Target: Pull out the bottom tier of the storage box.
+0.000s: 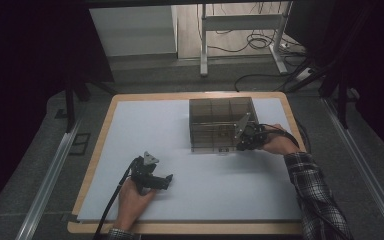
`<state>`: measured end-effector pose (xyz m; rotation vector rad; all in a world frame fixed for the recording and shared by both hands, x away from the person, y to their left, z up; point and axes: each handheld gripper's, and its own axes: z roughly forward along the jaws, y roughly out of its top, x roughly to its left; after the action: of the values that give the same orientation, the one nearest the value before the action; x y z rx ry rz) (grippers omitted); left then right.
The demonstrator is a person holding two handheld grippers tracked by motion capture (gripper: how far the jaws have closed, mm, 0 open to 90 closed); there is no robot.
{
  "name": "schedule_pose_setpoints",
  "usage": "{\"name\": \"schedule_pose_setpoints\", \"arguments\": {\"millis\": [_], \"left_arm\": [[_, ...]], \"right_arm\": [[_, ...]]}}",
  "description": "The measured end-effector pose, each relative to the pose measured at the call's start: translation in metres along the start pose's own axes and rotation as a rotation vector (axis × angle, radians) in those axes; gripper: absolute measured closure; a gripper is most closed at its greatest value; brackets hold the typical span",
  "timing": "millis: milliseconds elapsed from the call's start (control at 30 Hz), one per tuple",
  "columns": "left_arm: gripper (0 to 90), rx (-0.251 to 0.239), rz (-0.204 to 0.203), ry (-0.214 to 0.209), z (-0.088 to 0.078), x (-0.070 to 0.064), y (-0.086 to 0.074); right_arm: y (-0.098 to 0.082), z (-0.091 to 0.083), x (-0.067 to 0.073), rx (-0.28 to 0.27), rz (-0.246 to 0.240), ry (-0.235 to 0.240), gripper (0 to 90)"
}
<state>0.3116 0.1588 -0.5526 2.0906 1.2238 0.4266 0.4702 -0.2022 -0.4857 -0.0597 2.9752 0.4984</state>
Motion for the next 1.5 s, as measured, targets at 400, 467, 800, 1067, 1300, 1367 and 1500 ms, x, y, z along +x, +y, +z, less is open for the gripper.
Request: {"name": "schedule_pose_setpoints", "arguments": {"millis": [400,467,800,1067,1300,1367,1500], "left_arm": [[0.0,0.000,0.000,0.000,0.000,0.000,0.000],[0.0,0.000,0.000,0.000,0.000,0.000,0.000],[0.0,0.001,-0.001,-0.002,0.000,0.000,0.000],[0.0,0.001,0.000,0.000,0.000,0.000,0.000],[0.0,0.001,-0.001,-0.001,0.000,0.000,0.000],[0.0,0.001,0.000,0.000,0.000,0.000,0.000],[0.0,0.001,0.000,0.000,0.000,0.000,0.000]], "right_arm": [[0.000,-0.003,-0.002,-0.014,-0.037,0.055,87.4],[0.001,-0.004,0.000,-0.010,-0.045,0.052,87.3],[0.001,-0.010,0.012,-0.017,-0.056,0.062,87.0],[-0.001,-0.012,0.023,-0.023,-0.064,0.067,86.9],[-0.002,-0.014,0.032,-0.028,-0.070,0.068,86.8],[-0.002,-0.014,0.034,-0.031,-0.072,0.067,86.7],[-0.001,-0.014,0.041,-0.036,-0.073,0.067,86.8]]}}
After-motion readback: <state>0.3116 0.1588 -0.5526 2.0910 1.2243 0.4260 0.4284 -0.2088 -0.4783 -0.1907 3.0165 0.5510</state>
